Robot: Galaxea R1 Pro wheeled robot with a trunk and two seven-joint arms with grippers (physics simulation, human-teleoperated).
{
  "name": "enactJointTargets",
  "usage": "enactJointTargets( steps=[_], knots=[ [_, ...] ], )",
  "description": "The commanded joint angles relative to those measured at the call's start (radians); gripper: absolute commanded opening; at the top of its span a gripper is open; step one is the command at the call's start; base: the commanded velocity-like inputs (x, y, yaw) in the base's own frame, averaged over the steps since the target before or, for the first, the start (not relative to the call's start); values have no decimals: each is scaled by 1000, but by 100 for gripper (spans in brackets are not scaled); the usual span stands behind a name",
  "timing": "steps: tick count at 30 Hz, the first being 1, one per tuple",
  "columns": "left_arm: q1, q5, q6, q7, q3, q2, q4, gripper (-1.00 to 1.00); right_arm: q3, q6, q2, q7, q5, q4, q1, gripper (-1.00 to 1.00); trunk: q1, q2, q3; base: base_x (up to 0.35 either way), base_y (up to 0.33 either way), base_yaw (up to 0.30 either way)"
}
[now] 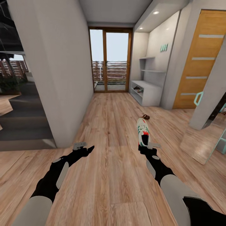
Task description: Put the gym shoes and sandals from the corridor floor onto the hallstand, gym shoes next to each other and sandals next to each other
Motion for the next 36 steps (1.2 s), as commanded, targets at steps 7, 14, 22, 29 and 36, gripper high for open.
enactJointTargets(
  steps=[7, 14, 22, 29, 36],
  knots=[
    [0, 10, 10, -3, 2, 0, 0, 100, -5, -4, 0, -1, 0, 1, -1, -100, 0, 0, -1, 344, 0, 0],
    [0, 10, 10, -3, 2, 0, -1, 100, -4, -4, -1, 1, -2, 1, -1, -100, 0, 0, -1, 344, 0, 0],
    [0, 10, 10, -3, 2, 0, -1, 100, -4, -4, -1, 3, -3, 1, -1, -100, 0, 0, -1, 344, 0, 0],
    [0, 10, 10, -3, 2, 0, -1, 100, -4, -11, 0, 3, -2, 1, -1, -100, 0, 0, -1, 344, 0, 0],
    [0, 10, 9, -3, 2, 0, -1, 100, -3, -13, 1, 2, 1, 1, -1, -100, 0, 0, -1, 344, 0, 0]
  ],
)
